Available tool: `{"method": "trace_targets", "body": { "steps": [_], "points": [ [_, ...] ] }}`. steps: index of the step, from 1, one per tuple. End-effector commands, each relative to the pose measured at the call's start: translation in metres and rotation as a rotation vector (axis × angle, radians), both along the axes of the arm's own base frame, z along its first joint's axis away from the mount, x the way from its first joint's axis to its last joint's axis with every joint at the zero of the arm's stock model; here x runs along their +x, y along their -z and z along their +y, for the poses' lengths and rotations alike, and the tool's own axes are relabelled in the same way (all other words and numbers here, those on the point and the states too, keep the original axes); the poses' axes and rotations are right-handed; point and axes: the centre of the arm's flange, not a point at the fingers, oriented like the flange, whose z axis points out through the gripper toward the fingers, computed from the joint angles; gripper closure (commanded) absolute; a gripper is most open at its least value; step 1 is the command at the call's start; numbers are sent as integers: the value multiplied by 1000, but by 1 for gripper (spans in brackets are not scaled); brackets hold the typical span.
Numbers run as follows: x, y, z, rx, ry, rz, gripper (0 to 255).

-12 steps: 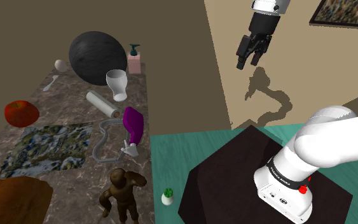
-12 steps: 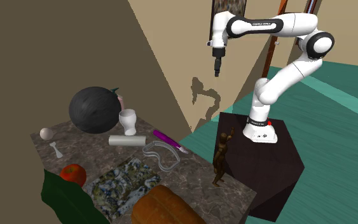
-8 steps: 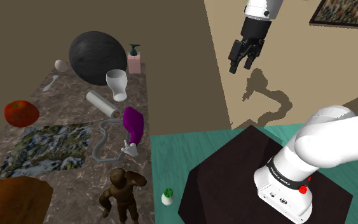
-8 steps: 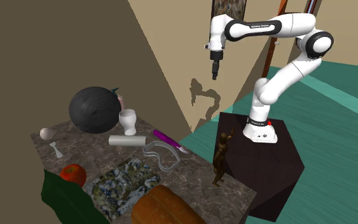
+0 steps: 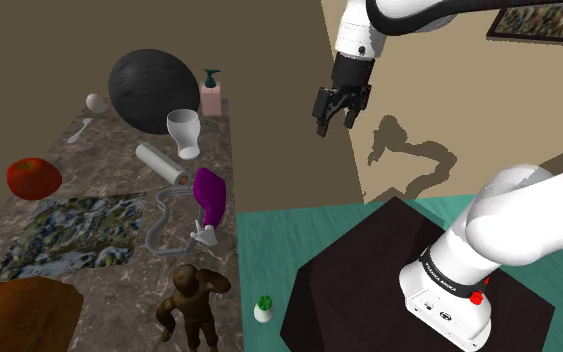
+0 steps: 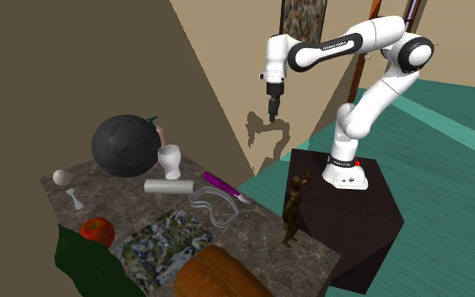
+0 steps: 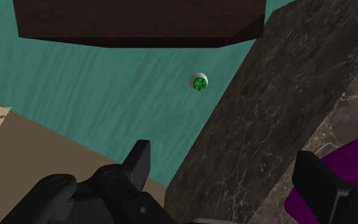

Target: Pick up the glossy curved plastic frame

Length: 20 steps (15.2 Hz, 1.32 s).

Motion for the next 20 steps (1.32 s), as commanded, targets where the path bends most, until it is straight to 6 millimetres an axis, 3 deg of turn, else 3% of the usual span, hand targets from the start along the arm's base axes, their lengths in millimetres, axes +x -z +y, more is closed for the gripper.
{"method": "trace_targets", "body": {
  "steps": [1, 20],
  "points": [
    [9, 12, 22, 1, 6, -3, 0],
    [110, 129, 218, 3, 51, -13, 0]
  ]
}}
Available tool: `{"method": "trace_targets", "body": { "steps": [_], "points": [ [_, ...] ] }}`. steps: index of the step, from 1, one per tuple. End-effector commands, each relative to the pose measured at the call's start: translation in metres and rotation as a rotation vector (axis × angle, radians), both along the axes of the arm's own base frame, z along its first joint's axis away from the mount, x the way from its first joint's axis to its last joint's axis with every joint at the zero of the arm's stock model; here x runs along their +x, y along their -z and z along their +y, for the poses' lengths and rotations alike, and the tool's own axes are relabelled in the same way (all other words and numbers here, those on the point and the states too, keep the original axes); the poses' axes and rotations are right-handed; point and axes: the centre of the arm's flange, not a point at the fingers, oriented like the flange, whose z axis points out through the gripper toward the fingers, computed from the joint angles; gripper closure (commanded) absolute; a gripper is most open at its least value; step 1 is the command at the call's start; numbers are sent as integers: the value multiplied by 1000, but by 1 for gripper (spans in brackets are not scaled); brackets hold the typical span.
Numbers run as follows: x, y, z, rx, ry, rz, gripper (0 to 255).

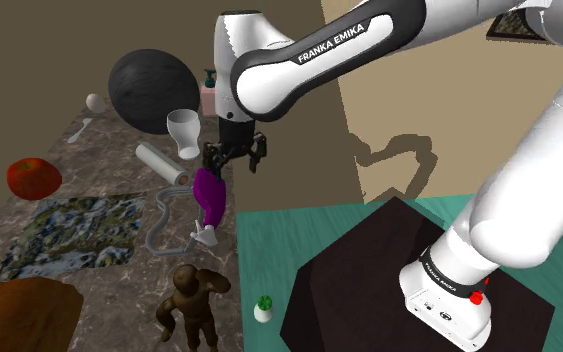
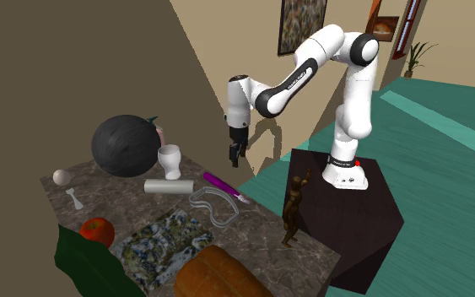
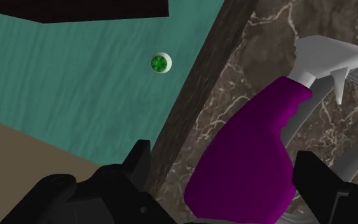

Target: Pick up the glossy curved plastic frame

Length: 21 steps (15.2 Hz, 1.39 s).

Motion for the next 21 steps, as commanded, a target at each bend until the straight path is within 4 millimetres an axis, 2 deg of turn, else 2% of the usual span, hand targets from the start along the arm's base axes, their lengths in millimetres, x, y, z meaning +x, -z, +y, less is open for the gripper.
{"method": "trace_targets", "body": {
  "steps": [1, 14, 15, 21],
  "points": [
    [10, 12, 23, 1, 6, -1, 0],
    [85, 92, 155, 2, 37, -8, 0],
    [88, 95, 160, 2, 38, -9, 0],
    [88, 127, 160, 2, 38, -9, 0]
  ]
}}
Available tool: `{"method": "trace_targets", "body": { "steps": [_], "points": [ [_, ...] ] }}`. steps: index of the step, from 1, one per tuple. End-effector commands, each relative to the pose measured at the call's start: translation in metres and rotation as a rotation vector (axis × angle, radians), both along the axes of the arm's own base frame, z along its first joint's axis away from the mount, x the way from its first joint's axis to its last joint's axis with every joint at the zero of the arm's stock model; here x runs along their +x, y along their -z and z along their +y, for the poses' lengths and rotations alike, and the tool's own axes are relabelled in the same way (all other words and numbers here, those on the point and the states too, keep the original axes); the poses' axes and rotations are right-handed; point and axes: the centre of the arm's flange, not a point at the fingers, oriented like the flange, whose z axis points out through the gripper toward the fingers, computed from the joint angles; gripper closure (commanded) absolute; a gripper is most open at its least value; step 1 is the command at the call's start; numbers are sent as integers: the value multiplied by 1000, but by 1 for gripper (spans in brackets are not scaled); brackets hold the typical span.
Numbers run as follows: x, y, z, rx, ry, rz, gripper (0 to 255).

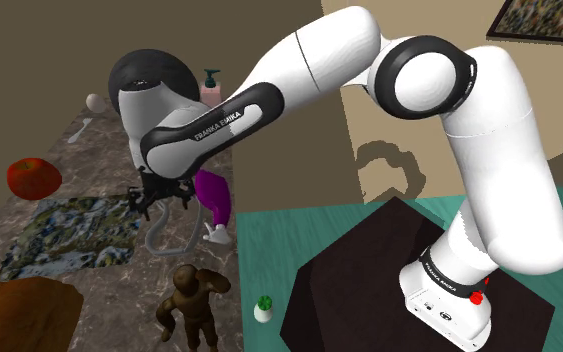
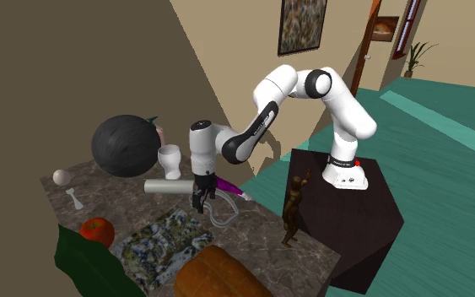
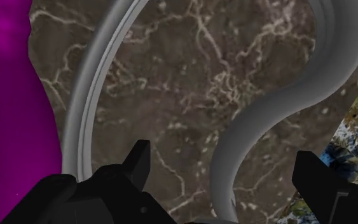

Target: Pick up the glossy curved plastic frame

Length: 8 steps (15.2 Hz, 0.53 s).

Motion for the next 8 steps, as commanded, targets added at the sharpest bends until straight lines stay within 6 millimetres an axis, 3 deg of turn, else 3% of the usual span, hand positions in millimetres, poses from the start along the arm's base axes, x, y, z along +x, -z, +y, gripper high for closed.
{"method": "trace_targets", "body": {
  "steps": [1, 3, 4, 8],
  "points": [
    [0, 11, 1, 0, 0, 0, 0],
    [0, 14, 1, 0, 0, 0, 0],
    [-1, 13, 0, 0, 0, 0, 255],
    [0, 13, 1, 0, 0, 0, 255]
  ]
}}
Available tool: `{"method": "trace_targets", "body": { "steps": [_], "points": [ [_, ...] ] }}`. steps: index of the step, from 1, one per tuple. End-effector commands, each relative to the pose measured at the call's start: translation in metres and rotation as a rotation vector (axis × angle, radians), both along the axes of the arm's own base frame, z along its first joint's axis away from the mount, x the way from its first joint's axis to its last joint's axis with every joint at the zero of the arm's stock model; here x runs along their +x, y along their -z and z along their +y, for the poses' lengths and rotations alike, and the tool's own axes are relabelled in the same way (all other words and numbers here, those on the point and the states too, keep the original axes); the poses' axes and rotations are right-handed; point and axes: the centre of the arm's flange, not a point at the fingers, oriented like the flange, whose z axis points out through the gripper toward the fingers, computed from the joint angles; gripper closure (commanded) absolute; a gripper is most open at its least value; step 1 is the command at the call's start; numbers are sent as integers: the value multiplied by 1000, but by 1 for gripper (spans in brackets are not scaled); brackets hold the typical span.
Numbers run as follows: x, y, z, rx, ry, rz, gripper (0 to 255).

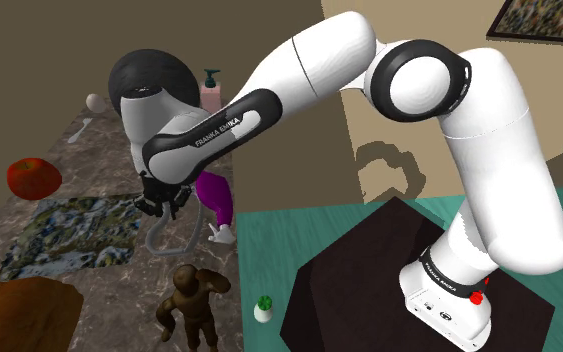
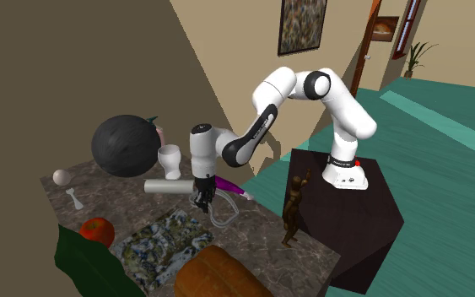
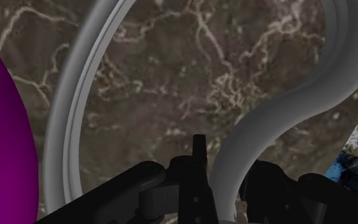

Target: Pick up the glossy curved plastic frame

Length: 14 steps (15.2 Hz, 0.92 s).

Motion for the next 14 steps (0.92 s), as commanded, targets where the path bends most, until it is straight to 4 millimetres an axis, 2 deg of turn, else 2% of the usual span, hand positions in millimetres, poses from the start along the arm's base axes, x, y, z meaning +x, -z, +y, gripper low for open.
{"method": "trace_targets", "body": {
  "steps": [1, 5, 14],
  "points": [
    [0, 1, 0, 0, 0, 1, 255],
    [0, 1, 0, 0, 0, 1, 255],
    [0, -46, 0, 0, 0, 1, 255]
  ]
}}
